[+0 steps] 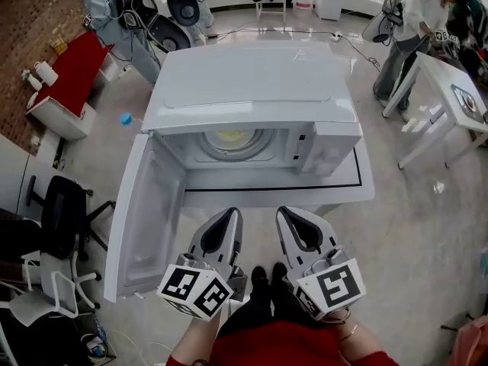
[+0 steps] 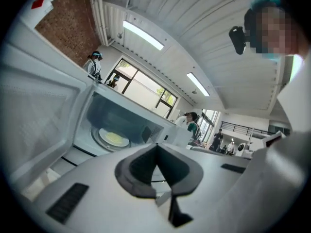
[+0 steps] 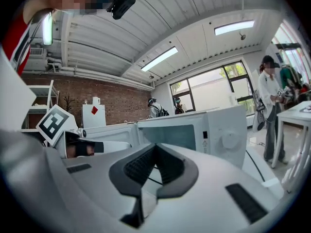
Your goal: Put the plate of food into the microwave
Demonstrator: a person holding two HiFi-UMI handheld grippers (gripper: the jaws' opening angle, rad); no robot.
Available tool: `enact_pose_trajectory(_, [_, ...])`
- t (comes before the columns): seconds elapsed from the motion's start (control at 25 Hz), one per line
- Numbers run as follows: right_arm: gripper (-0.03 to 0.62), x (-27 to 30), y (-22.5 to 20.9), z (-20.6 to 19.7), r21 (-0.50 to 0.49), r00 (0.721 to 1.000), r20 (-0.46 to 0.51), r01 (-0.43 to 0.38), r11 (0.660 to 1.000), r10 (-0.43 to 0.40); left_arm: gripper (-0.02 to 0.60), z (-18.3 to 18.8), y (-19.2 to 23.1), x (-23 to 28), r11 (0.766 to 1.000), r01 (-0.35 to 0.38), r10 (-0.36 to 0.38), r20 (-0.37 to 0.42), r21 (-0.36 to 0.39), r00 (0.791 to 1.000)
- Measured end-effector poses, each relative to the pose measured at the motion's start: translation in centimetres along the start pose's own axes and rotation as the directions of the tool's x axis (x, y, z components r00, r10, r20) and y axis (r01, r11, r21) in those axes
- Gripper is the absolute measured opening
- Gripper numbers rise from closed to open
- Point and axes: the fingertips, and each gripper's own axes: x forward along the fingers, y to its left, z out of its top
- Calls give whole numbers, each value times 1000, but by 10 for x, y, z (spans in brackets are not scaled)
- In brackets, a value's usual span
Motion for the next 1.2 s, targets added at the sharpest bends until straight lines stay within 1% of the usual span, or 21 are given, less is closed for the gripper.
enact_pose_trajectory(0.08, [14,-12,1,2,-18,1000,0,-1,1000,1,9,1,-10,-10,999,2,-2,0,54,1000])
enact_pose_trajectory(0.16, [14,-21,0,2,-27,1000,3,4,1000,-4,9,3,-16,-16,996,3,-4,5,87,1000])
enact_pose_trajectory(0.28, [14,-27,-1,4,-41,1000,10,21,999,-20,8,6,-20,-18,992,0,-2,12,122,1000])
enact_pose_trajectory(0.4, [14,-27,-2,10,-52,999,9,36,998,-35,8,12,-24,-18,990,3,-6,21,142,1000])
enact_pose_trajectory(0.52, [14,-26,1,5,-57,1000,12,23,998,-22,9,14,-28,-16,989,2,-6,28,146,1000])
enact_pose_trajectory(0.68, [14,-25,1,2,-52,1000,2,24,998,-24,8,11,-29,-16,992,-2,-1,24,129,1000])
enact_pose_trajectory(1.2, [14,-25,1,8,-77,1000,9,29,997,-29,8,12,-26,-26,993,-29,24,42,111,999])
